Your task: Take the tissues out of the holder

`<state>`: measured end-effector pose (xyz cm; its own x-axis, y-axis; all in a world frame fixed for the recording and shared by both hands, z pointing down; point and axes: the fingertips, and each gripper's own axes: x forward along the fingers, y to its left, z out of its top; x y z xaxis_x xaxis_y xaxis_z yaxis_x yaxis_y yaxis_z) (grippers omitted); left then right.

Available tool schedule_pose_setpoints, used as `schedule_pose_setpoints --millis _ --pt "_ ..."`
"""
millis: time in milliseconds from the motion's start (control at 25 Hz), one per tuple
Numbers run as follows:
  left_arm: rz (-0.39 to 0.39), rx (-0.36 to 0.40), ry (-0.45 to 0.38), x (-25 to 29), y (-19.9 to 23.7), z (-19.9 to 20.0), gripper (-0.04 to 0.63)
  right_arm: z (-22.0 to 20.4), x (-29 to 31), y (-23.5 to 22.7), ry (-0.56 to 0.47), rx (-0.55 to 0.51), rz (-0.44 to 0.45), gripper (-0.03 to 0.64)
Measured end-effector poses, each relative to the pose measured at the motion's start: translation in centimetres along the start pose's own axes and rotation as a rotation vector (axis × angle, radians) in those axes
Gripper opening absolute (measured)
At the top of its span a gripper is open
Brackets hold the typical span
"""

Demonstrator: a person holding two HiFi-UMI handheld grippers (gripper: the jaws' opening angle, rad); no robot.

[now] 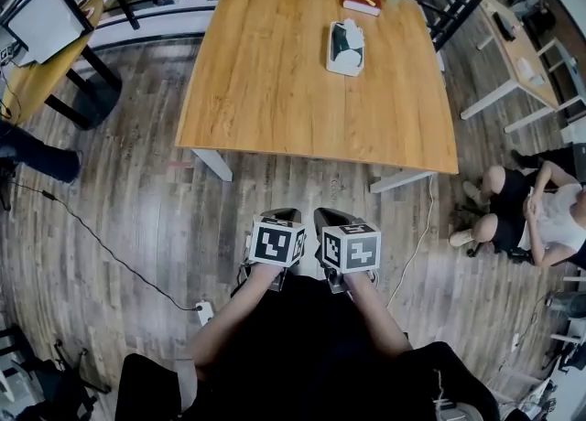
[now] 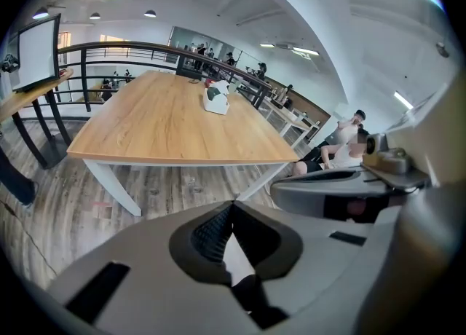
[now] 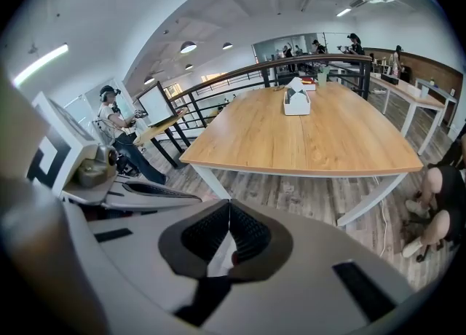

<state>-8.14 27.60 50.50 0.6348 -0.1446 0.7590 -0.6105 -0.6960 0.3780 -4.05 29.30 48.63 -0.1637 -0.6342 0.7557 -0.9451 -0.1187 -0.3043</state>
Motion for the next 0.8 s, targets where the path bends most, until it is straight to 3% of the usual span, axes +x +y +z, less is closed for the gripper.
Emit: schedule_pose_setpoints --millis 800 --pt "-0.031 0.026 0.058 3.3 -0.1 2.0 0.008 1.5 1.3 -3.2 -0.007 0.085 -0.044 0.012"
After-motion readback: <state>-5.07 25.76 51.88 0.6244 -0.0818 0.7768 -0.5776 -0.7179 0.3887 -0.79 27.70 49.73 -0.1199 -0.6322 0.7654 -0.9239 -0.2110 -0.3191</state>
